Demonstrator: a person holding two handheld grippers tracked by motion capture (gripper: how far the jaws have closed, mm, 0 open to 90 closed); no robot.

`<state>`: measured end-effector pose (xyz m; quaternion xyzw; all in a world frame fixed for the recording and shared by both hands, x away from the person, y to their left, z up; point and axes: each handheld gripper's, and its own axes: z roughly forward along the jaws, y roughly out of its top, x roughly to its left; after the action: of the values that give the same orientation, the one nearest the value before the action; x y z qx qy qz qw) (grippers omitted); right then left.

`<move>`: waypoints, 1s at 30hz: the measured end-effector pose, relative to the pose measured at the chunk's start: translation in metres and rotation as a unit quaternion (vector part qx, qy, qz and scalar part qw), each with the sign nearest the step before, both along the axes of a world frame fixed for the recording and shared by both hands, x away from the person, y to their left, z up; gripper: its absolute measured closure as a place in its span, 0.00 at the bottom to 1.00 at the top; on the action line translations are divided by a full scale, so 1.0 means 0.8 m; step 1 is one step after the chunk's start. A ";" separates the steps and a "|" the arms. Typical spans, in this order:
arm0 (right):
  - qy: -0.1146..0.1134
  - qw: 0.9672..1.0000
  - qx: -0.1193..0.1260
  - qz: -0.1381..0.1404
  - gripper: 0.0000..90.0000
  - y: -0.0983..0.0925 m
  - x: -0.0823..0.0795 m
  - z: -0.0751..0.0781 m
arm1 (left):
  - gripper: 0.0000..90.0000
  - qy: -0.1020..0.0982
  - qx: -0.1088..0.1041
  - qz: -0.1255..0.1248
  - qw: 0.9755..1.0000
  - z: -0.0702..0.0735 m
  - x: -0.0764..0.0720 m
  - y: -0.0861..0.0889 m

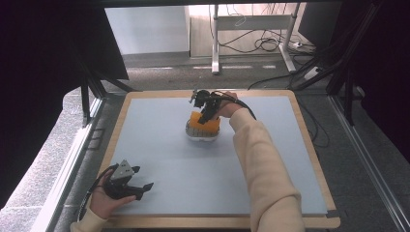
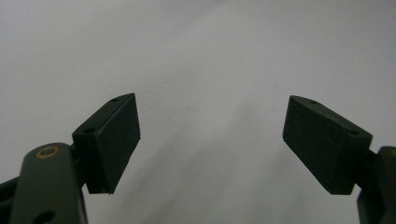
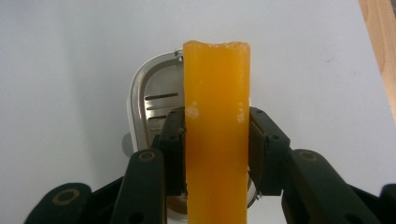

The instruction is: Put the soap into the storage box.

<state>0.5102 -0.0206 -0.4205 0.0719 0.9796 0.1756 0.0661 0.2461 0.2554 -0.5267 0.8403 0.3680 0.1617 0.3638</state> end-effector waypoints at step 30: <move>-0.055 0.986 0.116 -0.103 0.30 -0.057 -0.044 0.025 | 0.21 0.000 0.002 -0.003 1.000 -0.001 0.000 -0.002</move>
<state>0.4751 -0.0665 -0.4007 0.1700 0.9348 0.2839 0.1292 0.2457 0.2539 -0.5274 0.8422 0.3652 0.1614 0.3624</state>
